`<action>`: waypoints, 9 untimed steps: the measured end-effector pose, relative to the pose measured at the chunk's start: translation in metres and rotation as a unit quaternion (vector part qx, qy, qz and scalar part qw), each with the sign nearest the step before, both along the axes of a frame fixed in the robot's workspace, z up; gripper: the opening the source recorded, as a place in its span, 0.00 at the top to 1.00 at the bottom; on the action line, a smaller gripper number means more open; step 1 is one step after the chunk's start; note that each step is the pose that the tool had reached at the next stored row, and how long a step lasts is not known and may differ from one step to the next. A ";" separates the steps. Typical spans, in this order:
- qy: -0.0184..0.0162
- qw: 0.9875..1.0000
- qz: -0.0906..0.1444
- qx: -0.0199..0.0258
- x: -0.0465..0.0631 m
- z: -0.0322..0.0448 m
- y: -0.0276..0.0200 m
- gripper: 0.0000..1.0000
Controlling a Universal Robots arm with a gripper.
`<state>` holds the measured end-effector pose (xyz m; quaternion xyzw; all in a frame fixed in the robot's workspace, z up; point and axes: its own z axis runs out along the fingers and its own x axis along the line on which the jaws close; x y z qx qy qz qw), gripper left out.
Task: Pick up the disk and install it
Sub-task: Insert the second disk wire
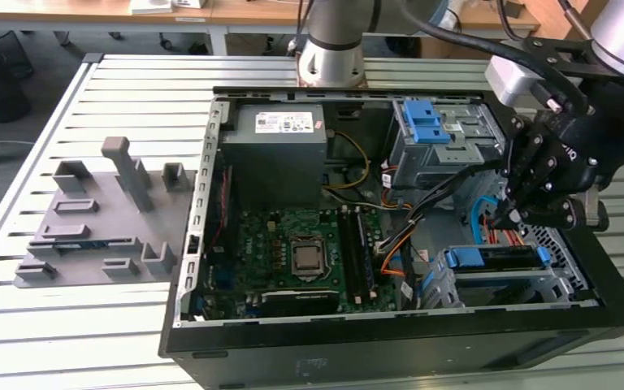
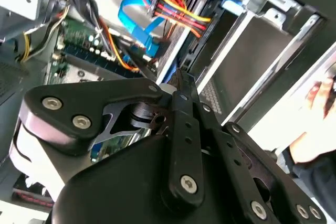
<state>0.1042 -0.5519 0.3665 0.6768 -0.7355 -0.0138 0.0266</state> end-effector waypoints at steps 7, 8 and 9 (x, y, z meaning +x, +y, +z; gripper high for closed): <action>0.000 1.000 0.000 0.030 0.000 0.0000 -0.0004 0.89; 0.000 0.999 0.000 0.040 0.000 -0.0001 -0.0007 0.89; -0.001 0.999 0.000 0.048 -0.001 0.0000 -0.0012 0.89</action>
